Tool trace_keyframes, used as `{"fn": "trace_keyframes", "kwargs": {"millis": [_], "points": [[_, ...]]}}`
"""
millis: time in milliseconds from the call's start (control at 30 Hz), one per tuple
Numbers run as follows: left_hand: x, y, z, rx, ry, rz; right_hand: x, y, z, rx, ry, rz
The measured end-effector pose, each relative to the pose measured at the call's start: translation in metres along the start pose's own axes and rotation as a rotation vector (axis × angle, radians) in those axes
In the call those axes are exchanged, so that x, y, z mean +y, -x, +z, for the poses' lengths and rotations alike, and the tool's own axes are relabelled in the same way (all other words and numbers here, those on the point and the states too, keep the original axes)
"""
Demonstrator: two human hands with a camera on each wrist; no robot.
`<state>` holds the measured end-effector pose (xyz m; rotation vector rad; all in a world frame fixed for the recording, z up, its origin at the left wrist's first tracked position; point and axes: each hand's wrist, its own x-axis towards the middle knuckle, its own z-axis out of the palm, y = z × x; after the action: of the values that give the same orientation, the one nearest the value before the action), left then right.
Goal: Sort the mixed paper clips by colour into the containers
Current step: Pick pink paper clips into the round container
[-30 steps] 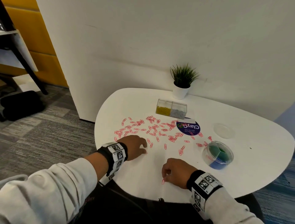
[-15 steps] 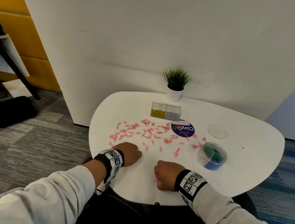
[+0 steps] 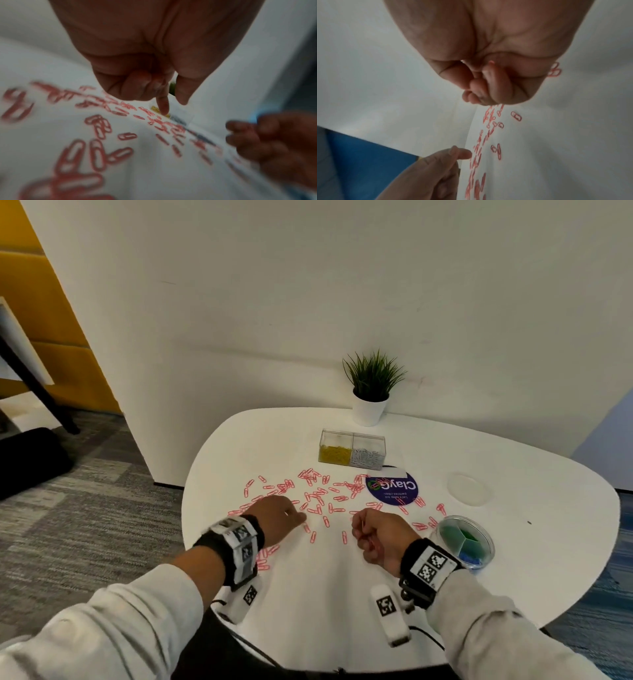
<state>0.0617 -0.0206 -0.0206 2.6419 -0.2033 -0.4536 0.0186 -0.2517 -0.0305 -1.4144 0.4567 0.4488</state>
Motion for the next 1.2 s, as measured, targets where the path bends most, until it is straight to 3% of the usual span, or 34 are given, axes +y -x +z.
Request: {"fn": "trace_keyframes", "kwargs": {"millis": [67,167,333,467,567,667,800,967,1100,1200], "points": [[0.012,-0.003,0.007,0.003,-0.238,0.020,-0.004,-0.013,0.003,0.075,0.280,0.005],[0.022,-0.012,0.028,0.005,-0.337,0.025,-0.006,-0.027,0.016,0.130,1.126,-0.131],[0.030,-0.010,0.051,0.061,-0.386,0.088,-0.002,-0.030,0.035,0.138,1.549,-0.271],[0.028,-0.003,0.061,0.109,-0.428,0.121,0.001,-0.019,0.037,0.070,1.629,-0.337],[0.029,0.001,0.060,0.134,-0.455,0.111,-0.016,-0.001,0.015,0.053,1.538,-0.331],[0.026,0.002,0.057,0.124,-0.442,0.078,-0.047,0.018,-0.028,0.107,1.433,-0.364],[0.021,-0.008,0.057,0.108,-0.442,0.026,-0.070,0.037,-0.097,0.283,1.380,-0.320],[0.031,-0.011,0.056,0.144,-0.494,0.033,-0.060,0.038,-0.119,0.250,1.432,-0.214],[0.052,-0.009,0.044,0.192,-0.278,0.081,-0.062,0.044,-0.119,0.202,1.433,-0.242],[0.078,-0.009,0.033,0.150,-0.123,0.140,-0.067,0.049,-0.127,0.202,1.335,-0.242]]}}
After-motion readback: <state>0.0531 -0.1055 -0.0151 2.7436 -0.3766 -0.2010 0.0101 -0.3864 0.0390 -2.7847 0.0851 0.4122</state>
